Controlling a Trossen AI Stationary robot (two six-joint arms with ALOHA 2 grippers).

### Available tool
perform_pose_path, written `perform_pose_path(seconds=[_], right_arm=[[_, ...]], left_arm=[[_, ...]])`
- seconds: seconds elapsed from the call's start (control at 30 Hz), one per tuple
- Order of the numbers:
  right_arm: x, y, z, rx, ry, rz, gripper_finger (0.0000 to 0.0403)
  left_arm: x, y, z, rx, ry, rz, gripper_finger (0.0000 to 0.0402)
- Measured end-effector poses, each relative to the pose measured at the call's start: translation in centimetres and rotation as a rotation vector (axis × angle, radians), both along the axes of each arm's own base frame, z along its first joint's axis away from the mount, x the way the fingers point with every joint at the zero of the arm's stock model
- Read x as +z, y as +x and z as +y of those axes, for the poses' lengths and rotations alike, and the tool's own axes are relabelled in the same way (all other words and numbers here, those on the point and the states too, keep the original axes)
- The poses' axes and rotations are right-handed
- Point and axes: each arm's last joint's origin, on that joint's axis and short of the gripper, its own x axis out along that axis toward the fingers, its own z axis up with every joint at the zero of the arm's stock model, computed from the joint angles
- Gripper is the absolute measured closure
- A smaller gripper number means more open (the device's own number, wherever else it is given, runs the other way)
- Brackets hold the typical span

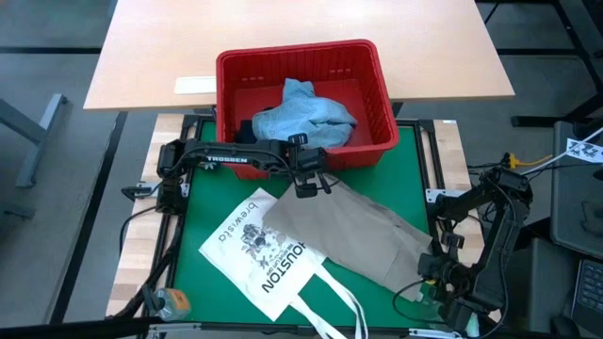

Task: Fold Laundry from Bin
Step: Fold the beige shorts

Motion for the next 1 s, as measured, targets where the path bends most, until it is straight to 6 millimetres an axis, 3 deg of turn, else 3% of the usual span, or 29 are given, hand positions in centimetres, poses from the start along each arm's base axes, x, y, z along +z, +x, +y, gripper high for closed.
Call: perform_pose_path(seconds=[0.2,0.47,0.67,0.9,1.0], right_arm=[[0.0,0.0,0.0,-0.001,0.000,0.000,0.0397],[0.0,0.0,0.0,-0.001,0.000,-0.001,0.0397],[0.0,0.0,0.0,-0.001,0.000,-0.001,0.0397],[0.0,0.0,0.0,-0.002,0.000,0.000,0.0397],[0.0,0.0,0.0,-0.002,0.000,0.000,0.0397]], left_arm=[[0.3,0.6,0.1,-0.002,0.008,-0.070,0.0290],[0.5,1.1,-1.2,-0.060,-0.034,-0.116,0.0296],[0.3,1.2,-4.6,-0.183,-0.182,-0.109,0.0310],[0.0,0.7,-9.1,-0.251,-0.219,-0.074,0.0317],[-1.4,0.1,-11.0,-0.266,-0.237,-0.042,0.0317]])
